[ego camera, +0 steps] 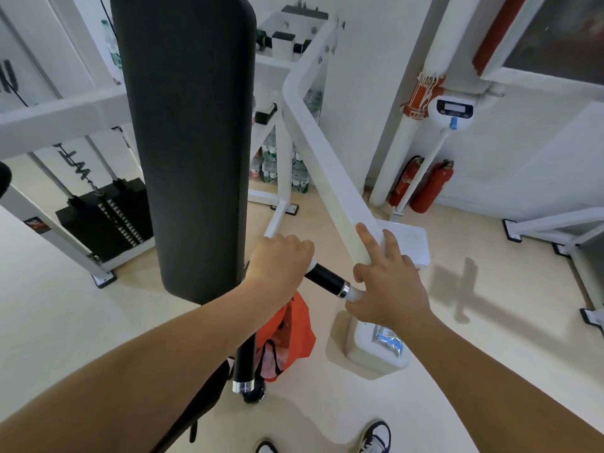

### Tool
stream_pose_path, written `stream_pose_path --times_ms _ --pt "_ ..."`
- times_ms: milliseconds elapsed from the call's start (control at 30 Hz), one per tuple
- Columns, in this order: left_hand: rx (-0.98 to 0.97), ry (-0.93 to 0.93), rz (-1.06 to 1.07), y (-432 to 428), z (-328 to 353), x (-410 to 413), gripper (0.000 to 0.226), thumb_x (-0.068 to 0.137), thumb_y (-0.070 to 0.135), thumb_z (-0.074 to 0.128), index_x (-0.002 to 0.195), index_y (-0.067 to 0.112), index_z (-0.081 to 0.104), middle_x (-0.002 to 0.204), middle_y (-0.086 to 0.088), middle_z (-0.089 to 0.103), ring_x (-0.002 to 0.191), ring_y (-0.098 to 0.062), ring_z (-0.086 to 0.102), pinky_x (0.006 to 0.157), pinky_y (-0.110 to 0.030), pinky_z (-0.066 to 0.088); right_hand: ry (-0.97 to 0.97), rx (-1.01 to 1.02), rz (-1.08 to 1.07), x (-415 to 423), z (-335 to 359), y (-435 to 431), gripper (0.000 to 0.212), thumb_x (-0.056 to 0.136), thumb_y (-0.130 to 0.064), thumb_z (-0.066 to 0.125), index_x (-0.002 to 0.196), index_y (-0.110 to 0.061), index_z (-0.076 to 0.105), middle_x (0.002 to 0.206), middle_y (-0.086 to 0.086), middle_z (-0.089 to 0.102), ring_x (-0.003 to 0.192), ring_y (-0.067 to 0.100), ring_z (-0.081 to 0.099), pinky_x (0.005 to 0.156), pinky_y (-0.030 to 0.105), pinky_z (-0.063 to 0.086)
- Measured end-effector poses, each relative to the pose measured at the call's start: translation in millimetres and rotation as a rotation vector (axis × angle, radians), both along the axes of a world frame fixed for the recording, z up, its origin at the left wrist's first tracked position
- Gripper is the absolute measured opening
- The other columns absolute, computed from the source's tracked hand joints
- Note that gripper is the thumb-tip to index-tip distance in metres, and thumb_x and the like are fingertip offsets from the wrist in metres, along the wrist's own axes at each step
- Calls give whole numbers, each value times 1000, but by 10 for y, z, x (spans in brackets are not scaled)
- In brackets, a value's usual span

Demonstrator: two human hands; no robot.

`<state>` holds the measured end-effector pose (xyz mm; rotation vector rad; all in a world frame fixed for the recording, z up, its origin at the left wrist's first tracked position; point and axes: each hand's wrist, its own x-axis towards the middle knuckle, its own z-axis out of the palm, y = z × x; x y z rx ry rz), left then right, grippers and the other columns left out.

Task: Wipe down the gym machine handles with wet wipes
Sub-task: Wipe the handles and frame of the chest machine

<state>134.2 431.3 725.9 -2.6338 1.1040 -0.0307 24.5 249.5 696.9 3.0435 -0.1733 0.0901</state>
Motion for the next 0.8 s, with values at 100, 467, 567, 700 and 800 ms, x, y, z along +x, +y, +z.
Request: stream_pose_path --times_ms 100,467,567,700,800 --pt "86 47 -201 -288 -18 -90 14 92 11 58 100 17 49 70 3 41 64 -20 46 54 -32 28 -3 -26 -10 11 -21 -11 33 67 -58 68 79 -28 74 172 2 10 151 48 20 88 49 50" --pt "-413 1077 604 408 281 435 24 82 9 72 104 3 66 82 -15 75 71 -27 77 69 -39 63 79 10 -28 -24 82 -3 36 69 -61 64 90 -33 72 172 -4 -5 154 41 8 102 49 46" --pt "-720 1129 768 417 164 262 18 85 -2 67 103 0 66 71 -16 68 56 -25 69 63 -37 62 107 0 -31 -2 80 -11 37 71 -62 64 92 -33 72 172 -3 -7 154 41 7 104 51 44" --pt "-691 452 668 404 -70 -46 11 92 18 60 103 15 57 79 -1 64 65 -18 64 57 -33 53 128 13 -50 -28 105 25 37 73 -61 63 95 -33 72 171 -5 -12 155 40 4 108 51 41" --pt "-809 353 714 525 -145 -376 21 99 25 60 105 22 40 78 4 56 62 -10 52 50 -27 36 142 11 -58 -23 109 29 38 74 -63 62 98 -34 71 171 -5 -15 155 39 2 110 51 38"
